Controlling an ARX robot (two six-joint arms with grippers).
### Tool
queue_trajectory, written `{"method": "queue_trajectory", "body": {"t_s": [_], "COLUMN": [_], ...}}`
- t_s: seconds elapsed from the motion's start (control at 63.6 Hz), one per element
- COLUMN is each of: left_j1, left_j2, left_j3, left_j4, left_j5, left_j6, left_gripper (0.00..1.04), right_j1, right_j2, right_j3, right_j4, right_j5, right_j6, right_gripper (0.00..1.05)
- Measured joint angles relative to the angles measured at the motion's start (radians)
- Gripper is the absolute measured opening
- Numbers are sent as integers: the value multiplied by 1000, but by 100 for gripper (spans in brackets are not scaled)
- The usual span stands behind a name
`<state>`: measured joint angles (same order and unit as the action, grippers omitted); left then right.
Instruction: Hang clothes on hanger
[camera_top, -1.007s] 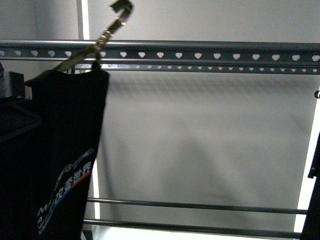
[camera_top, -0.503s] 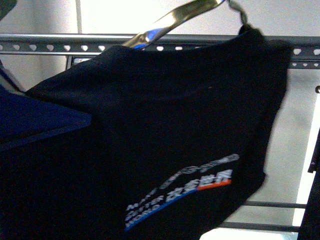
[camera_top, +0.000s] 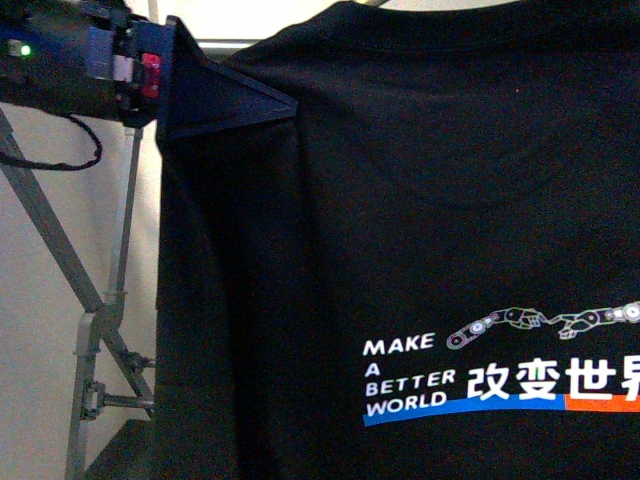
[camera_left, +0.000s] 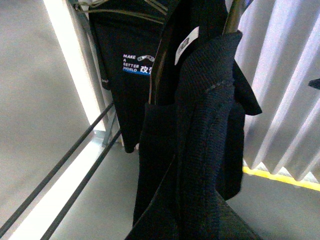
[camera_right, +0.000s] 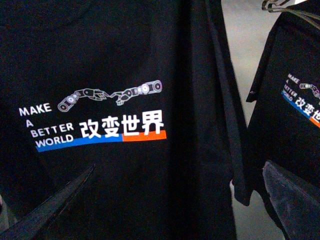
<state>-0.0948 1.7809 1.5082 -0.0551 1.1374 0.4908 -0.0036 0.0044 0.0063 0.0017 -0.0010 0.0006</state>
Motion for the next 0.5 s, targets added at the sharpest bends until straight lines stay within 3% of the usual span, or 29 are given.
{"method": "queue_trajectory", "body": {"t_s": [0.204,0.377,0.503], "left_j1": [-50,-94,-99], "left_j2": [123,123,123], "left_j3": [244,244,227], "left_j4": [-372,-415,-303], "left_j5": [-91,-92,-80], "left_j6": [295,420,421], "left_gripper": [4,4,4], "right_j1": [0,0,0], "right_j2": [0,0,0], "right_j3": [0,0,0], "right_j4": [0,0,0], "right_j5": [0,0,0], "right_j6": [0,0,0], "right_gripper": [97,97,97]}}
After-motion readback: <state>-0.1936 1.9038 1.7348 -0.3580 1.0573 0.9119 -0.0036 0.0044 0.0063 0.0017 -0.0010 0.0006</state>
